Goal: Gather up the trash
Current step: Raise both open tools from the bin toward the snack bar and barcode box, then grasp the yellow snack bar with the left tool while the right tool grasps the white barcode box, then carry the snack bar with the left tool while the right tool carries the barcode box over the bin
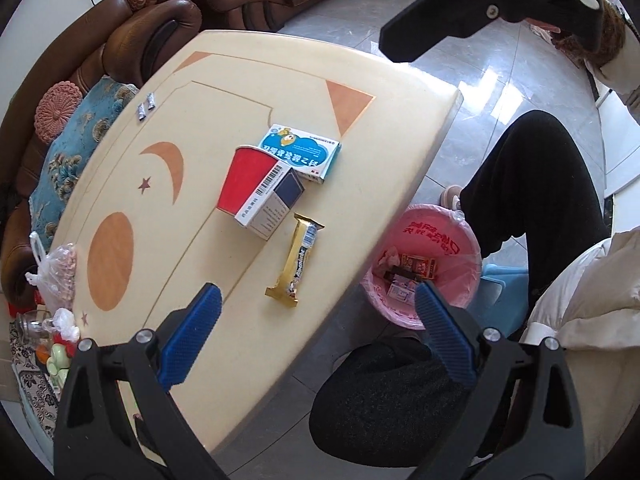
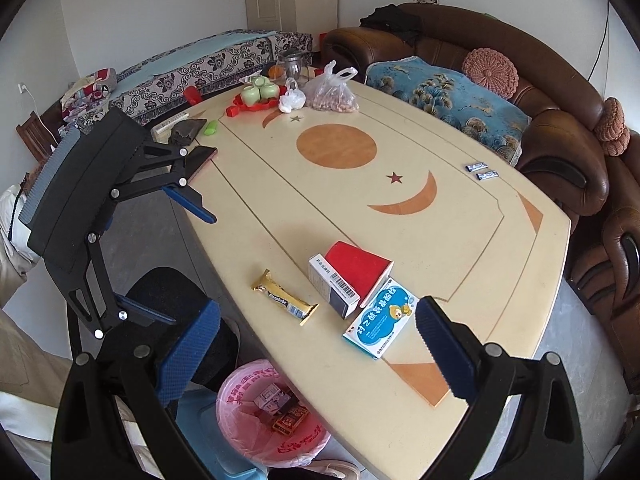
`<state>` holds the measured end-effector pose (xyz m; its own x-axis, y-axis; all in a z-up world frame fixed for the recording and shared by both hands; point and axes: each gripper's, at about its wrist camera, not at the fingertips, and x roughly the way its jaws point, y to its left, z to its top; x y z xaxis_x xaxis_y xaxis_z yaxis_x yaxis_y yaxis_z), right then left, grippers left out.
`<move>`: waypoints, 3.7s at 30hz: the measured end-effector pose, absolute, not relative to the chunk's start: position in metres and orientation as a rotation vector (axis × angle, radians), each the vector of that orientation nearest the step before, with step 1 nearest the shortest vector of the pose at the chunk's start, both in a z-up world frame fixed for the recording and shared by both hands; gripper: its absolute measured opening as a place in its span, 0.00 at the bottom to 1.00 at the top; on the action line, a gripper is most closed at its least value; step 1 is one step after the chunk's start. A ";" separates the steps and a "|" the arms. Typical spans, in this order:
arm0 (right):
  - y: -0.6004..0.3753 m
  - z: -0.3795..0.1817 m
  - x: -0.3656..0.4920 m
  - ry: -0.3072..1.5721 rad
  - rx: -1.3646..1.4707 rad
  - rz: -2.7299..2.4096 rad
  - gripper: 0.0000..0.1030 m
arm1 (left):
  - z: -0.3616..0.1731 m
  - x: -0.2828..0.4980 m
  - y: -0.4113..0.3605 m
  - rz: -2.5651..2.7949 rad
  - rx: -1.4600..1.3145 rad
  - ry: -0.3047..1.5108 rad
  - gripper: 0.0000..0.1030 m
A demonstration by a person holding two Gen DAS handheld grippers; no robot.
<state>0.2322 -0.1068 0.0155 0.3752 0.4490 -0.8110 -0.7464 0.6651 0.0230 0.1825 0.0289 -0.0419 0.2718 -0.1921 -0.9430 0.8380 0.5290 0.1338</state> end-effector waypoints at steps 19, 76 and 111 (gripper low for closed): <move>-0.056 -0.094 0.288 1.090 -0.492 0.953 0.91 | -0.153 0.245 0.030 -0.875 0.627 1.287 0.92; -0.048 -0.162 0.310 1.201 -0.376 0.673 0.21 | -0.175 0.268 0.045 -0.641 0.385 1.362 0.19; -0.135 -0.058 0.196 1.024 -0.262 0.472 0.21 | -0.082 0.185 0.024 -0.651 0.386 1.157 0.19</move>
